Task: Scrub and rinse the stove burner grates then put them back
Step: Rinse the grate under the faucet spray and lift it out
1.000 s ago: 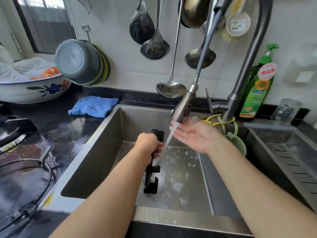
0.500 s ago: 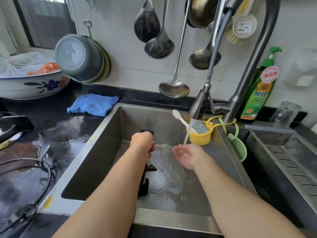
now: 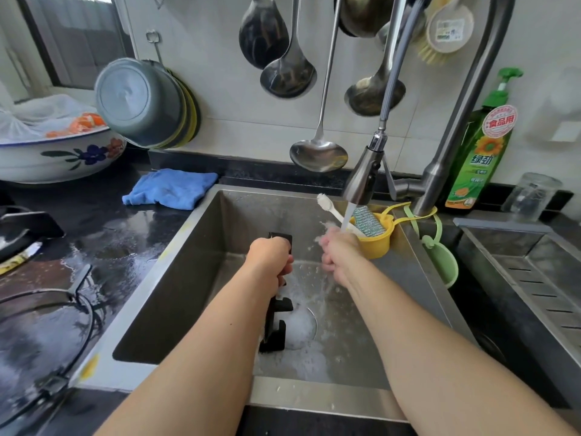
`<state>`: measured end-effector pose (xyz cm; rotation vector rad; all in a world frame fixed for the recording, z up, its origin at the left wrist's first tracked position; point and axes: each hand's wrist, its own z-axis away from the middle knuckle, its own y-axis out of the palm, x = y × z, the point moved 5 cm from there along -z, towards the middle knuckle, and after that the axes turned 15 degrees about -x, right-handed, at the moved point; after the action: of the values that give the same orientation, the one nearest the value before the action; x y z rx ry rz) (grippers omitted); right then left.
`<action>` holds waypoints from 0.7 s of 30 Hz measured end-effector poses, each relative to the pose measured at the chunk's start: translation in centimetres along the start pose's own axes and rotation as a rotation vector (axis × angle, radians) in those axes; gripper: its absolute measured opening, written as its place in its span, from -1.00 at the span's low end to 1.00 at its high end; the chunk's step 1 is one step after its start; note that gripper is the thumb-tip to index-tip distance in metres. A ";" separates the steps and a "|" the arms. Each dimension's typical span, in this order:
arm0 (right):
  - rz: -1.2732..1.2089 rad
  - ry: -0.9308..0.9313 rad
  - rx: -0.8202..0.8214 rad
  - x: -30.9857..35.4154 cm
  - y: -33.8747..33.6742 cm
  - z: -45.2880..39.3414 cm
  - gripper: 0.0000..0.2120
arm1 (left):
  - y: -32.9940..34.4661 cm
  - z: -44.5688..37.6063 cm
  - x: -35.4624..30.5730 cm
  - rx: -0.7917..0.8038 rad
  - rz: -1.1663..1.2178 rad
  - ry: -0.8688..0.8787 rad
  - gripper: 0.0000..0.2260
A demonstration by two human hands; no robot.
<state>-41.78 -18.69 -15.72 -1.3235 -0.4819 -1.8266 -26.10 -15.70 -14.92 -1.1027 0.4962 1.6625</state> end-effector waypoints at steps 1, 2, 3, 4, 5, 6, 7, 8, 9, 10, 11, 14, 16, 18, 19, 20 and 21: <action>0.136 -0.065 -0.048 0.2 -0.3 0.2 -0.69 | -0.1 0.1 0.0 -0.001 0.000 -0.003 -0.94; 0.214 -0.100 -0.092 0.2 -0.8 0.1 -0.64 | -0.1 0.1 0.0 -0.002 0.001 -0.003 -0.93; 0.215 -0.119 -0.104 -0.1 -0.9 -0.1 -0.67 | -0.1 0.3 0.1 -0.001 0.000 -0.003 -0.92; 0.165 -0.121 -0.078 -0.3 -0.9 -0.1 -0.76 | -0.1 0.3 0.0 0.001 -0.001 0.002 -0.92; 0.107 -0.117 -0.037 -0.5 -0.9 -0.1 -0.87 | -0.1 0.4 0.0 0.006 -0.007 0.008 -0.92; 0.066 -0.105 -0.007 -0.7 -0.9 -0.3 -0.88 | -0.1 0.4 0.0 0.009 -0.011 0.011 -0.93; 0.045 -0.090 0.018 -0.9 -0.9 -0.5 -0.79 | -0.1 0.4 0.0 0.010 -0.011 0.010 -0.92; 0.037 -0.082 0.045 -0.9 -0.9 -0.5 -0.73 | -0.2 0.4 0.0 0.008 -0.011 0.007 -0.91; 0.029 -0.097 0.056 -0.7 -0.8 -0.5 -0.72 | -0.2 0.4 0.0 0.007 -0.014 0.011 -0.89; 0.055 -0.115 0.064 -0.6 -0.5 -0.4 -0.79 | -0.1 0.4 0.0 0.009 -0.015 0.019 -0.88; 0.084 -0.122 0.068 -0.3 -0.1 0.0 -0.93 | -0.2 0.5 -0.1 0.010 -0.016 0.027 -0.88; 0.165 -0.064 0.039 -1.1 0.6 0.4 -0.65 | -0.1 0.9 -0.1 0.012 -0.024 0.028 -0.89; 0.125 -0.023 0.083 -1.8 0.8 0.2 -0.70 | 0.0 1.0 -0.2 0.020 -0.024 0.033 -0.88; 0.050 0.026 0.151 -2.2 0.3 0.5 -0.77 | -0.1 1.0 -0.3 0.022 -0.023 0.032 -0.87; -0.004 0.046 0.181 -2.3 0.1 0.5 -0.81 | -0.2 0.9 -0.2 0.020 -0.023 0.027 -0.86; -0.060 0.068 0.194 -2.2 -0.3 0.5 -0.82 | -0.2 0.8 -0.2 0.018 -0.023 0.026 -0.85; -0.135 0.086 0.205 -2.0 -0.5 0.3 -0.79 | -0.1 0.7 -0.2 0.019 -0.023 0.028 -0.84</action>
<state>-41.71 -17.41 -17.41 -1.0921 -0.7064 -1.8790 -26.28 -15.19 -14.38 -1.1152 0.5144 1.6211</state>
